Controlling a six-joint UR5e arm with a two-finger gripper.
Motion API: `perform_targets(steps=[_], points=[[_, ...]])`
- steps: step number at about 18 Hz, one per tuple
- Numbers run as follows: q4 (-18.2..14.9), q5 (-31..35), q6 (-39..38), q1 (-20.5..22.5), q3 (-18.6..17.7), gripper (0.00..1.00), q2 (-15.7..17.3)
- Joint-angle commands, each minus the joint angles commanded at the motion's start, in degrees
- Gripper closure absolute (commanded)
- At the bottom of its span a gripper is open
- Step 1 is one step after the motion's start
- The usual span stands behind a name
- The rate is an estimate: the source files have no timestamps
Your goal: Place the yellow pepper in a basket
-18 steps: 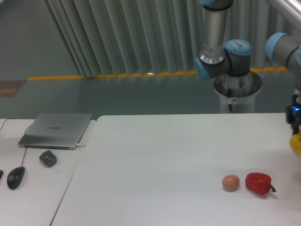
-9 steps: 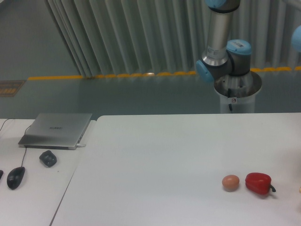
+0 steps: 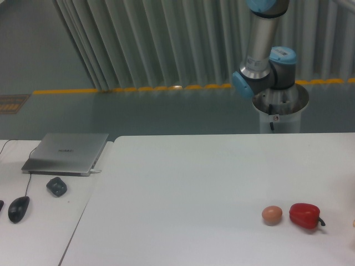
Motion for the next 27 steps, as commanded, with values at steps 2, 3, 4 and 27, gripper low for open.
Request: perform_targets(steps=[2, 3, 4, 27], points=[[0.00, 0.00, 0.00, 0.00, -0.09, 0.00, 0.00], [-0.09, 0.00, 0.00, -0.09, -0.09, 0.00, 0.00], [0.00, 0.00, 0.00, -0.17, -0.17, 0.00, 0.00], [-11.95, 8.44, -12.13, -17.14, -3.60, 0.00, 2.55]])
